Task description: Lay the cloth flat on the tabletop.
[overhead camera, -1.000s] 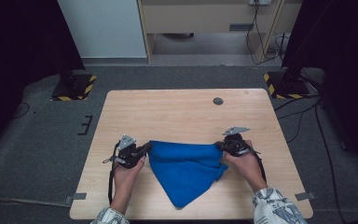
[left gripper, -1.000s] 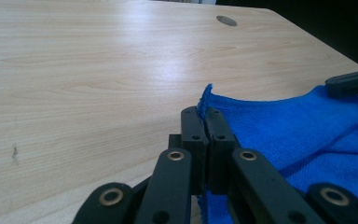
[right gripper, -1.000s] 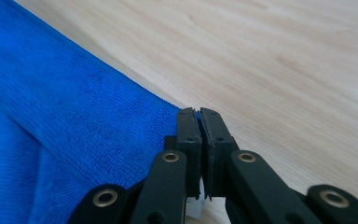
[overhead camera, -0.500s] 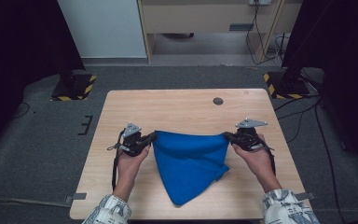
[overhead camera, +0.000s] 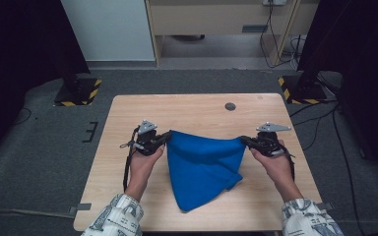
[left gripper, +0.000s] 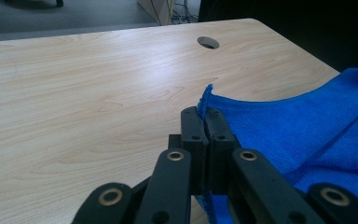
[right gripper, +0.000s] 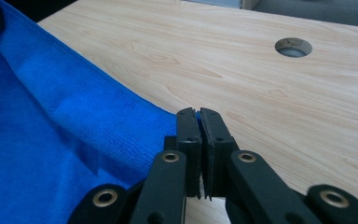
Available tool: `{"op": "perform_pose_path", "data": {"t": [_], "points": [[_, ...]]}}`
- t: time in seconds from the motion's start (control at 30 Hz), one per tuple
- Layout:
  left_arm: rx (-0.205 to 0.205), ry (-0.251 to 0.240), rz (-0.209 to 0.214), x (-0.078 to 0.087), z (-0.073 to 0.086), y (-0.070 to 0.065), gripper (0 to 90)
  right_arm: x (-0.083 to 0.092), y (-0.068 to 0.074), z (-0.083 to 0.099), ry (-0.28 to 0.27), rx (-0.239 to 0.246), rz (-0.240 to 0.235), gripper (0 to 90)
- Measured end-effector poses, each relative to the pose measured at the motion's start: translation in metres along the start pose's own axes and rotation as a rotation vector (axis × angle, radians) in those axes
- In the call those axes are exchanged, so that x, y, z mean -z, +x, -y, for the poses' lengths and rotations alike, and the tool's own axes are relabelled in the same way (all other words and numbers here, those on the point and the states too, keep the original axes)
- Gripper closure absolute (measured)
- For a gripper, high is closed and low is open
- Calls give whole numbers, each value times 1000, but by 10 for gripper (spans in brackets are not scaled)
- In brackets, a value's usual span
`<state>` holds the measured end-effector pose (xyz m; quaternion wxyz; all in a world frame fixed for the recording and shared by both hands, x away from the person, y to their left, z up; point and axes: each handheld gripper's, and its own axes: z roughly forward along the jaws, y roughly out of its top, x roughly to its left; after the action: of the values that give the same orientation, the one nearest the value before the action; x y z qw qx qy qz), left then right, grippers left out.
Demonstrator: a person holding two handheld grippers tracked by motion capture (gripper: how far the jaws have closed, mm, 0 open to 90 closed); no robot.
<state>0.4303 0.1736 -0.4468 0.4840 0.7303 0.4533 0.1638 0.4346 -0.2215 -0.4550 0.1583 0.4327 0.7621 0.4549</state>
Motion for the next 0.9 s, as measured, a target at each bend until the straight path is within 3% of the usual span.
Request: {"op": "perform_pose_path", "data": {"t": [0.43,0.7,0.9], "points": [[-18,-31,24,12,-8,-15,879,32,11,-4,-71,25,9,874],[-15,-70,35,19,-12,-21,879,45,19,-19,-84,53,14,874],[-22,-79,33,24,-19,-17,879,54,25,-32,-93,77,16,873]]}}
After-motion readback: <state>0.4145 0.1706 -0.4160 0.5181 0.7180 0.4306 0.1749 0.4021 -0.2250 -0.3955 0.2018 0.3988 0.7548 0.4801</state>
